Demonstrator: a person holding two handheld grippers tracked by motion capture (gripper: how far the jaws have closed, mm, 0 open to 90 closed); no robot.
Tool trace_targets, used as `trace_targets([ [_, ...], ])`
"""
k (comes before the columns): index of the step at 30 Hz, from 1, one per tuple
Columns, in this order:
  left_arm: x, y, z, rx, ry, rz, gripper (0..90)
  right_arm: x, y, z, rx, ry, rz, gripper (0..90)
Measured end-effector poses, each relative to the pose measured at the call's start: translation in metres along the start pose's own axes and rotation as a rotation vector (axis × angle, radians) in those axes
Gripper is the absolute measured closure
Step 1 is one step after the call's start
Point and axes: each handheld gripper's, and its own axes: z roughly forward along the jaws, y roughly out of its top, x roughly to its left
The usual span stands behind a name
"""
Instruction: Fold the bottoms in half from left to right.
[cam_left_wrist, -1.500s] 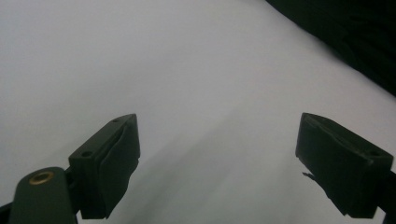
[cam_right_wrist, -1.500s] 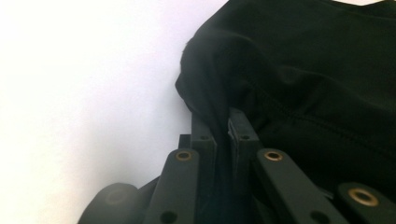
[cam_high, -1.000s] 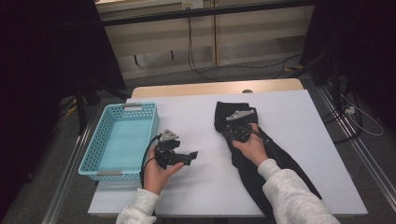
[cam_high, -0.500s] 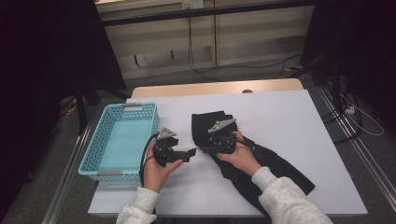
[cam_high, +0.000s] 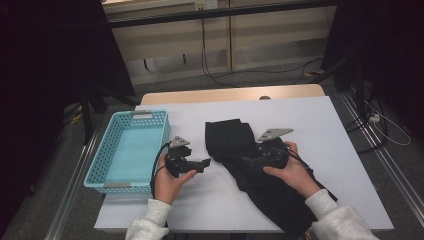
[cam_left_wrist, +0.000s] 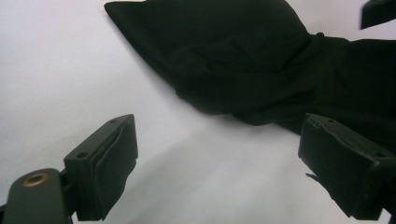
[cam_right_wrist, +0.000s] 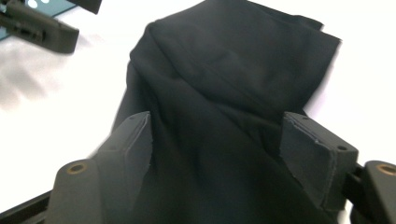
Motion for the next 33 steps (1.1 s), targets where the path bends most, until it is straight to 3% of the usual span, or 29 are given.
trace_targets([
  [9, 0.009, 0.004, 0.011, 0.007, 0.014, -0.024, 12.2, -0.022, -0.034, -0.033, -0.025, -0.053, 0.073, 24.2],
  [15, 0.014, 0.013, 0.021, -0.007, 0.033, -0.042, 14.9, -0.022, -0.045, -0.037, -0.007, -0.071, 0.056, 23.6],
  [16, 0.013, 0.015, 0.024, -0.002, 0.036, -0.030, 16.1, -0.022, -0.046, -0.037, -0.008, -0.074, 0.056, 23.4],
  [21, 0.009, 0.028, 0.035, 0.007, 0.040, 0.010, 28.6, -0.023, -0.051, -0.039, -0.005, -0.081, 0.059, 23.1],
  [23, 0.008, 0.033, 0.040, 0.005, 0.014, 0.003, 37.1, -0.023, -0.052, -0.040, -0.008, -0.085, 0.071, 21.2],
  [25, 0.009, 0.038, 0.047, 0.029, 0.030, 0.034, 43.5, -0.025, -0.053, -0.041, -0.014, -0.085, 0.093, 20.2],
  [27, 0.010, 0.041, 0.052, 0.026, 0.027, 0.033, 46.7, -0.025, -0.054, -0.042, -0.017, -0.087, 0.096, 20.3],
  [30, 0.013, 0.043, 0.061, 0.062, 0.036, 0.022, 49.9, -0.026, -0.056, -0.044, -0.019, -0.092, 0.098, 20.3],
  [32, 0.014, 0.042, 0.066, 0.096, 0.009, -0.027, 54.7, -0.027, -0.058, -0.044, -0.014, -0.099, 0.104, 19.6],
  [33, 0.013, 0.042, 0.068, 0.112, 0.009, -0.021, 56.8, -0.027, -0.059, -0.044, -0.011, -0.100, 0.102, 19.4],
])
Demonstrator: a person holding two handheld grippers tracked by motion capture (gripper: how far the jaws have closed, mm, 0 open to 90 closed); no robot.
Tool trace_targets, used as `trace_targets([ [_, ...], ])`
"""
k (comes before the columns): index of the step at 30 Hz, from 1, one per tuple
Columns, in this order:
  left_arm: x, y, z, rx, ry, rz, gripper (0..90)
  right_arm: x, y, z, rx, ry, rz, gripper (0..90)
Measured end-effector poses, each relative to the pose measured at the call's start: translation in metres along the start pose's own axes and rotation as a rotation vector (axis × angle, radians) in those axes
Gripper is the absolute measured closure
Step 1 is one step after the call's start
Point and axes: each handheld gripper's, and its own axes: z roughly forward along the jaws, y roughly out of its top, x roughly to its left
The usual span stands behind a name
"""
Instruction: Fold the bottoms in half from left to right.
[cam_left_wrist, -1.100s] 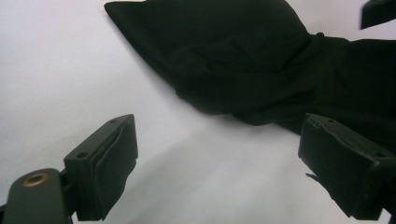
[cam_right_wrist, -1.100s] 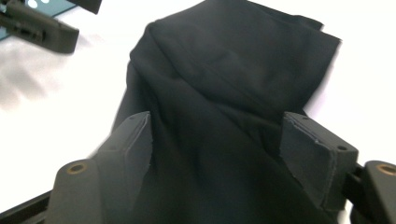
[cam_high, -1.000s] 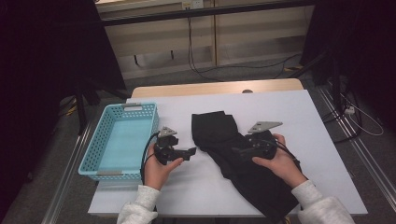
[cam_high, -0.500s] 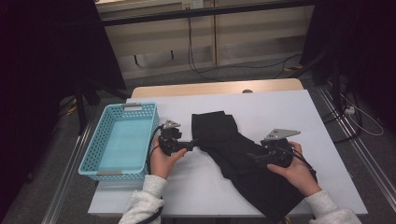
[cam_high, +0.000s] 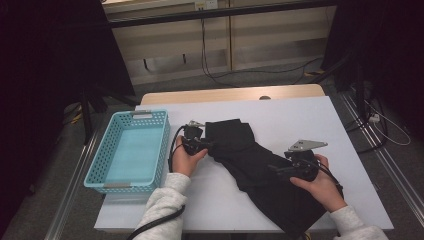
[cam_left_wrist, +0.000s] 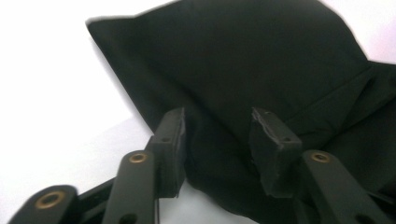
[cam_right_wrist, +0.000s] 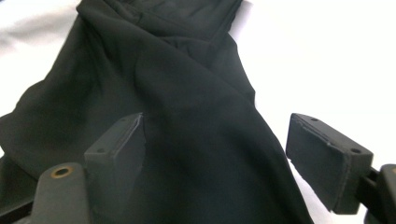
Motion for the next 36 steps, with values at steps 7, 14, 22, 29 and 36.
trace_targets([
  [7, 0.009, -0.004, -0.003, -0.011, -0.007, -0.072, 86.6, -0.003, -0.004, -0.003, 0.004, -0.014, 0.008, 19.8],
  [14, 0.029, -0.010, -0.023, -0.085, 0.059, -0.165, 87.7, -0.012, -0.012, -0.014, 0.013, -0.041, 0.013, 19.9],
  [22, 0.037, -0.021, -0.025, -0.094, 0.113, -0.182, 87.1, -0.024, -0.028, -0.036, 0.030, -0.084, 0.036, 25.8],
  [29, 0.037, -0.020, -0.031, -0.059, 0.156, -0.181, 87.8, -0.028, -0.050, -0.044, 0.076, -0.067, 0.061, 40.3],
  [36, 0.036, -0.021, -0.030, -0.062, 0.145, -0.181, 87.6, -0.029, -0.049, -0.050, 0.123, -0.017, 0.093, 89.4],
])
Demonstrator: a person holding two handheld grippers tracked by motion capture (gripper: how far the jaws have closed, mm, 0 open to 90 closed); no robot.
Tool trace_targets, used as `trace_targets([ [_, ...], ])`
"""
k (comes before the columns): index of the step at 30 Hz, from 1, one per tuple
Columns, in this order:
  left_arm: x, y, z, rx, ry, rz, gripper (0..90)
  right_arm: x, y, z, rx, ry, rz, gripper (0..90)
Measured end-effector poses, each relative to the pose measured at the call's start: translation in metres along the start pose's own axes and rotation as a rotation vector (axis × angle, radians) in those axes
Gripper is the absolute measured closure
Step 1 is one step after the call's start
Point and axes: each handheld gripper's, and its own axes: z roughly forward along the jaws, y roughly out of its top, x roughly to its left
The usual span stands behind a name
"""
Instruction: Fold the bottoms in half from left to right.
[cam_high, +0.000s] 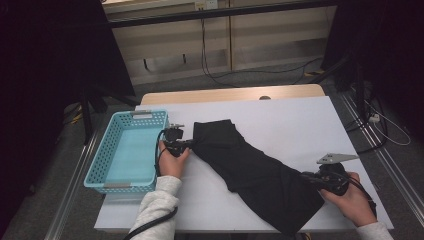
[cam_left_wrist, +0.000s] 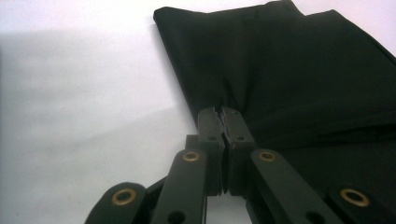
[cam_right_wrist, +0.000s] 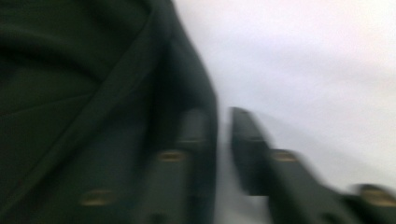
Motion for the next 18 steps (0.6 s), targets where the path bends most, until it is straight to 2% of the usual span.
trace_targets([
  [1, 0.000, -0.001, 0.000, -0.001, -0.002, -0.002, 87.6, -0.002, 0.000, 0.000, 0.002, 0.015, 0.007, 89.6],
  [3, -0.001, -0.002, 0.000, -0.006, -0.008, -0.006, 87.6, -0.006, 0.002, -0.002, 0.005, -0.009, -0.003, 89.9],
  [5, -0.002, -0.003, -0.001, -0.007, -0.025, -0.014, 87.6, -0.015, 0.005, -0.006, -0.018, -0.031, 0.015, 89.9],
  [7, -0.005, -0.004, -0.001, -0.011, -0.037, -0.011, 87.7, -0.026, 0.009, -0.011, -0.032, -0.086, 0.016, 89.9],
  [9, -0.010, -0.006, 0.001, -0.018, -0.048, 0.005, 87.6, -0.037, 0.012, -0.011, -0.040, -0.113, 0.029, 89.0],
  [10, -0.011, -0.006, 0.001, -0.023, -0.043, 0.014, 87.2, -0.045, 0.014, -0.007, -0.036, -0.125, 0.032, 80.3],
  [11, -0.013, -0.007, 0.001, -0.027, -0.043, 0.023, 86.6, -0.048, 0.014, -0.004, -0.036, -0.171, 0.027, 73.6],
  [12, -0.013, -0.008, 0.001, -0.024, -0.048, 0.027, 85.4, -0.051, 0.015, -0.002, -0.047, -0.194, 0.021, 72.8],
  [13, -0.014, -0.009, 0.000, -0.027, -0.058, 0.032, 84.5, -0.051, 0.016, -0.001, -0.059, -0.173, 0.029, 70.4],
  [14, -0.015, -0.010, -0.001, -0.025, -0.063, 0.039, 81.5, -0.049, 0.016, -0.001, -0.076, -0.172, 0.040, 63.3],
  [15, -0.015, -0.010, -0.001, -0.015, -0.075, 0.040, 77.6, -0.046, 0.017, -0.001, -0.079, -0.178, 0.028, 61.6],
  [16, -0.016, -0.011, -0.002, -0.015, -0.072, 0.052, 68.1, -0.041, 0.018, -0.001, -0.081, -0.165, 0.003, 59.7],
  [18, -0.018, -0.011, -0.005, -0.028, -0.047, 0.070, 54.9, -0.031, 0.020, -0.001, -0.092, -0.151, 0.000, 52.7],
])
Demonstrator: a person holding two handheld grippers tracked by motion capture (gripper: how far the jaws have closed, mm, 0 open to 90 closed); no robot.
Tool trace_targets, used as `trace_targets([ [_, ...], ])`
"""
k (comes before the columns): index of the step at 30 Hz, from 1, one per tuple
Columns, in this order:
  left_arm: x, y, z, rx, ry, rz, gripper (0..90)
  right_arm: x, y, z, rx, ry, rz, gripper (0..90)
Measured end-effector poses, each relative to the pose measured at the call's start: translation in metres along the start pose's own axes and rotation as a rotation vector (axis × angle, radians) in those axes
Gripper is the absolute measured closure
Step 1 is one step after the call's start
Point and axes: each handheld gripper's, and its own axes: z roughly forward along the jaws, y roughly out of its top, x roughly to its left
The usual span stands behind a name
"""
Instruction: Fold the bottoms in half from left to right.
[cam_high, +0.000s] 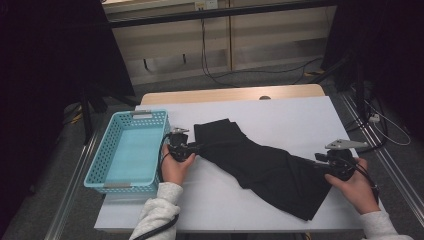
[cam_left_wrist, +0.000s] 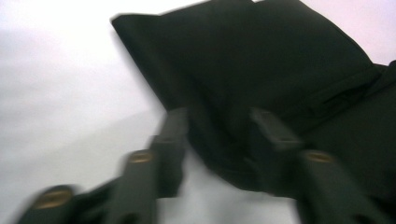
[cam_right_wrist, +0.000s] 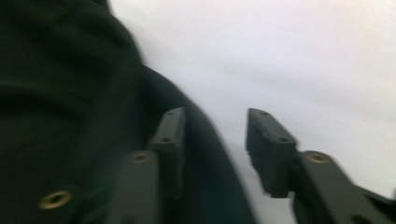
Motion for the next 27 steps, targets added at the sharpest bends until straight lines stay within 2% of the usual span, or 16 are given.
trace_targets([
  [2, -0.002, -0.001, -0.003, -0.012, -0.002, 0.001, 44.2, 0.010, 0.001, -0.002, -0.010, 0.022, -0.016, 51.8],
  [7, -0.007, -0.004, -0.009, -0.027, 0.009, 0.051, 30.0, 0.042, 0.000, -0.010, -0.024, 0.076, -0.056, 52.8],
  [9, -0.009, -0.004, -0.011, -0.044, 0.013, 0.060, 27.3, 0.054, -0.005, -0.009, 0.008, 0.087, -0.091, 54.1],
  [10, -0.010, -0.004, -0.011, -0.047, 0.013, 0.064, 26.5, 0.062, -0.010, -0.007, 0.045, 0.099, -0.130, 54.9],
  [11, -0.010, -0.005, -0.011, -0.047, 0.016, 0.067, 26.3, 0.066, -0.013, -0.006, 0.070, 0.102, -0.136, 56.9],
  [12, -0.010, -0.006, -0.010, -0.039, 0.011, 0.069, 26.1, 0.070, -0.017, -0.005, 0.092, 0.090, -0.144, 56.8],
  [13, -0.010, -0.006, -0.010, -0.042, 0.013, 0.069, 25.7, 0.072, -0.021, -0.006, 0.078, 0.064, -0.153, 59.0],
  [15, -0.011, -0.007, -0.010, -0.045, 0.020, 0.083, 25.6, 0.070, -0.022, -0.010, 0.078, 0.037, -0.137, 62.9],
  [17, -0.013, -0.007, -0.010, -0.047, 0.011, 0.085, 25.6, 0.065, -0.024, -0.014, 0.054, -0.006, -0.119, 71.0],
  [19, -0.014, -0.005, -0.009, -0.055, 0.018, 0.085, 25.6, 0.059, -0.027, -0.017, 0.061, -0.004, -0.107, 86.0],
  [20, -0.014, -0.005, -0.009, -0.055, 0.014, 0.084, 25.5, 0.055, -0.027, -0.019, 0.057, 0.001, -0.097, 89.5],
  [22, -0.014, -0.004, -0.009, -0.055, 0.017, 0.094, 25.2, 0.046, -0.024, -0.025, 0.044, 0.015, -0.058, 89.7],
  [23, -0.015, -0.004, -0.008, -0.051, 0.013, 0.096, 25.2, 0.041, -0.023, -0.028, 0.031, 0.005, -0.045, 89.7],
  [25, -0.014, -0.004, -0.008, -0.054, 0.011, 0.090, 25.0, 0.025, -0.023, -0.037, -0.005, -0.039, -0.009, 87.9],
  [27, -0.013, -0.003, -0.007, -0.056, 0.006, 0.088, 24.9, 0.013, -0.026, -0.041, -0.026, -0.104, 0.015, 85.1],
])
